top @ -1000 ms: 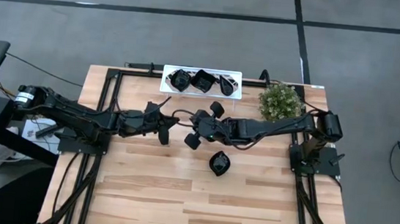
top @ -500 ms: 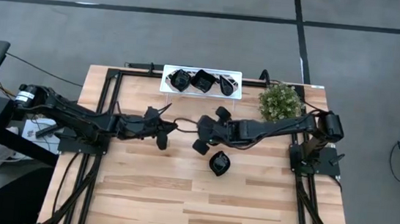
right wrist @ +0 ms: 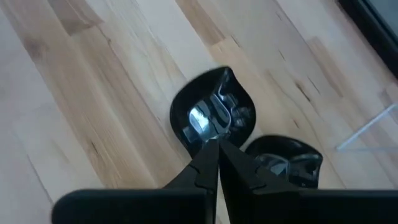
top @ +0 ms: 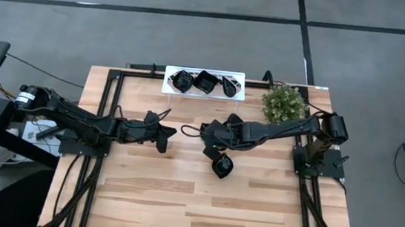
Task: Pick & Place Mini shaped plates
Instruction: Stack the leaf-shaped plate on top of the other leaf-shaped plates on the shelf
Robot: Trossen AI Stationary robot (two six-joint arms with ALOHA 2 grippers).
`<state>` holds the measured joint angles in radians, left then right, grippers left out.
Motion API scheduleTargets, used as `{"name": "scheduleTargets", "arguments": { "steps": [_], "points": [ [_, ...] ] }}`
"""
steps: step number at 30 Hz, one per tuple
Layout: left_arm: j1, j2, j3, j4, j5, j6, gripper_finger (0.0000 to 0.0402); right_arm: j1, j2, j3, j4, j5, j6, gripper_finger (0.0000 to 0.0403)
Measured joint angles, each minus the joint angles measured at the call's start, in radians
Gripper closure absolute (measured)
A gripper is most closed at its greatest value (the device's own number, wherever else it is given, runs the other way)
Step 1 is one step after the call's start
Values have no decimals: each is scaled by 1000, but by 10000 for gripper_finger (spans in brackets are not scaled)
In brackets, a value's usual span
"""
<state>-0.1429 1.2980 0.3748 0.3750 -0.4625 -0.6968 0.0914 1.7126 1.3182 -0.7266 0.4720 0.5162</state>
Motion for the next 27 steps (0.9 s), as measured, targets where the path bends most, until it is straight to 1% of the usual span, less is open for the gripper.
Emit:
{"name": "scheduleTargets", "arguments": {
  "steps": [19,27],
  "points": [
    [0,0,0,4,0,0,352,0,0,0,-15,-4,9,395],
    [0,0,0,7,0,0,352,-1,0,0,-14,-30,9,395]
  ]
}}
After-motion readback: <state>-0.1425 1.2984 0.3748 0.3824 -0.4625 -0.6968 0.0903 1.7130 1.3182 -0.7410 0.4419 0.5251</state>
